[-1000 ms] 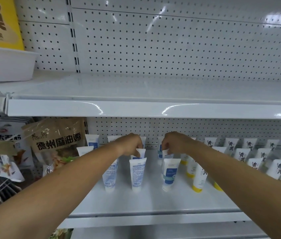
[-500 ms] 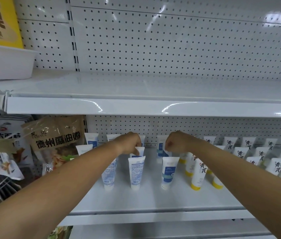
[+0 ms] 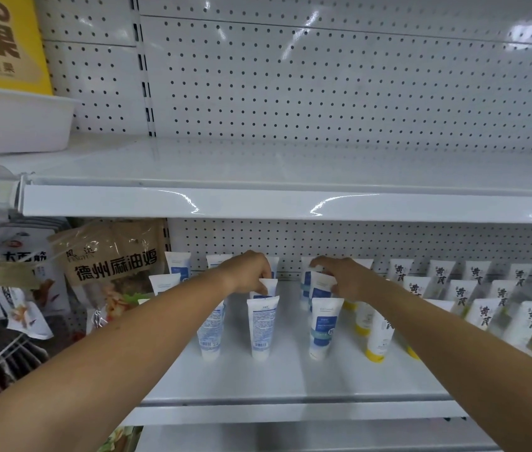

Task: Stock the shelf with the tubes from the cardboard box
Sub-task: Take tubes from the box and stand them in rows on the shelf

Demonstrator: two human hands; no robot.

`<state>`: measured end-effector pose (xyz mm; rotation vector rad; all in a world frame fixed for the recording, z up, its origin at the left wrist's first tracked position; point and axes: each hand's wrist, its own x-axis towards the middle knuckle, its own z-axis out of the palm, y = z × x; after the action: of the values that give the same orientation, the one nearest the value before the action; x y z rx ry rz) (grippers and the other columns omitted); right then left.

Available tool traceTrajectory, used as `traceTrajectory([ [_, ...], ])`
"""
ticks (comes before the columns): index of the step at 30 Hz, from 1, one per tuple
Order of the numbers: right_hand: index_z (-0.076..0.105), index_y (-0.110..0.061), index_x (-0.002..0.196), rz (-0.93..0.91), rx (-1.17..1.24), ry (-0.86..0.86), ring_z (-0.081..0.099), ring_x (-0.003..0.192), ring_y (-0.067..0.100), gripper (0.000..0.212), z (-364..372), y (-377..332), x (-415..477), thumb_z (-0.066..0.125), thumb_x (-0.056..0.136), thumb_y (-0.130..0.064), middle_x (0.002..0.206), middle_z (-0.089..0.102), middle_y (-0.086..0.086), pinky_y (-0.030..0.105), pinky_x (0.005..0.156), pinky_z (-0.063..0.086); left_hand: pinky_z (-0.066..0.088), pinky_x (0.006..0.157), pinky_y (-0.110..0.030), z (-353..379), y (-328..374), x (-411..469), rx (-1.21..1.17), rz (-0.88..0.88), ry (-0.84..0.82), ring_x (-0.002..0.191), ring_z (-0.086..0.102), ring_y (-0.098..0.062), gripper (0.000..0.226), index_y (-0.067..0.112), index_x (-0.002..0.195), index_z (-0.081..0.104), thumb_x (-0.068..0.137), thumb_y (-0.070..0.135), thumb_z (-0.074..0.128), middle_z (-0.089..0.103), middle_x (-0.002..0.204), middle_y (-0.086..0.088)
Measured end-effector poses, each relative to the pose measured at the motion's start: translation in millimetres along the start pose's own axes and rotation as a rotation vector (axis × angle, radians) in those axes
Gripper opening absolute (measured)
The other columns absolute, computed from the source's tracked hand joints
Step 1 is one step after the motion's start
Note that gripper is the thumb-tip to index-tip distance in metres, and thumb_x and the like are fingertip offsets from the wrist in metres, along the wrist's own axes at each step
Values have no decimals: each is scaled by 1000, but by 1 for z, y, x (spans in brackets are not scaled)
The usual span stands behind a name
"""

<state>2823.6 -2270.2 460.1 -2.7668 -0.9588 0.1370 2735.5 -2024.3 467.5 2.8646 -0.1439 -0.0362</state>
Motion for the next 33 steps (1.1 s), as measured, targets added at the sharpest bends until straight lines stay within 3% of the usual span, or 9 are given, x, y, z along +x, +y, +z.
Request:
traceTrajectory([
  [2, 58, -27, 131, 9, 9, -6, 57, 114, 19, 57, 1, 2, 2, 65, 81, -2, 131, 60, -1, 35, 96, 49, 55, 78, -34, 0, 0, 1, -2, -2, 1, 90, 65, -21, 19, 17, 98, 75, 80, 24, 79, 68, 96, 2],
  [6, 55, -23, 137, 39, -12, 2, 49, 126, 19, 46, 0, -1, 5, 57, 93, -10, 143, 51, 1, 29, 106, 40, 50, 76, -28, 0, 0, 1, -5, 2, 6, 90, 64, -19, 21, 17, 101, 75, 81, 23, 79, 65, 94, 4],
  [13, 63, -20, 128, 14, 14, 20, 53, 120, 19, 39, -1, -7, 7, 66, 89, -17, 134, 57, 2, 35, 103, 43, 49, 75, -28, 3, -3, 3, -15, -7, 8, 90, 62, -18, 22, 16, 102, 74, 82, 24, 78, 62, 94, 6],
  [19, 62, -15, 129, -29, 3, 8, 51, 123, 22, 39, -3, -11, 9, 66, 90, -14, 135, 57, 5, 32, 105, 41, 43, 64, -25, 0, -1, 5, 14, 15, -32, 75, 59, -19, 6, 21, 86, 71, 83, 21, 76, 64, 83, 2],
  [23, 66, -14, 125, -53, 16, -4, 55, 118, 21, 37, -5, -11, 10, 68, 88, -13, 131, 60, 5, 34, 103, 44, 48, 67, -29, -1, -2, 7, 22, 16, -44, 77, 62, -20, 10, 15, 89, 73, 83, 22, 77, 69, 88, -1],
  [25, 67, -13, 122, -66, 27, -11, 57, 115, 21, 36, -5, -11, 9, 69, 87, -12, 128, 62, 6, 34, 102, 46, 42, 62, -27, -1, -1, 6, 29, 18, -45, 70, 57, -18, 9, 16, 83, 70, 83, 22, 76, 64, 81, -1],
  [30, 68, -14, 121, -77, 8, -16, 56, 114, 19, 33, -6, -10, 9, 68, 88, -13, 126, 63, 5, 22, 94, 41, 44, 64, -27, -1, -2, 8, 8, 8, -49, 83, 66, -26, 17, 12, 95, 76, 82, 23, 76, 71, 91, -7],
  [33, 63, -12, 127, -59, 13, -14, 54, 119, 19, 38, -6, -9, 8, 67, 89, -13, 130, 59, 6, 20, 95, 38, 40, 61, -26, 0, -3, 9, 0, 9, -46, 73, 60, -22, 15, 12, 92, 75, 83, 23, 76, 67, 83, -3],
])
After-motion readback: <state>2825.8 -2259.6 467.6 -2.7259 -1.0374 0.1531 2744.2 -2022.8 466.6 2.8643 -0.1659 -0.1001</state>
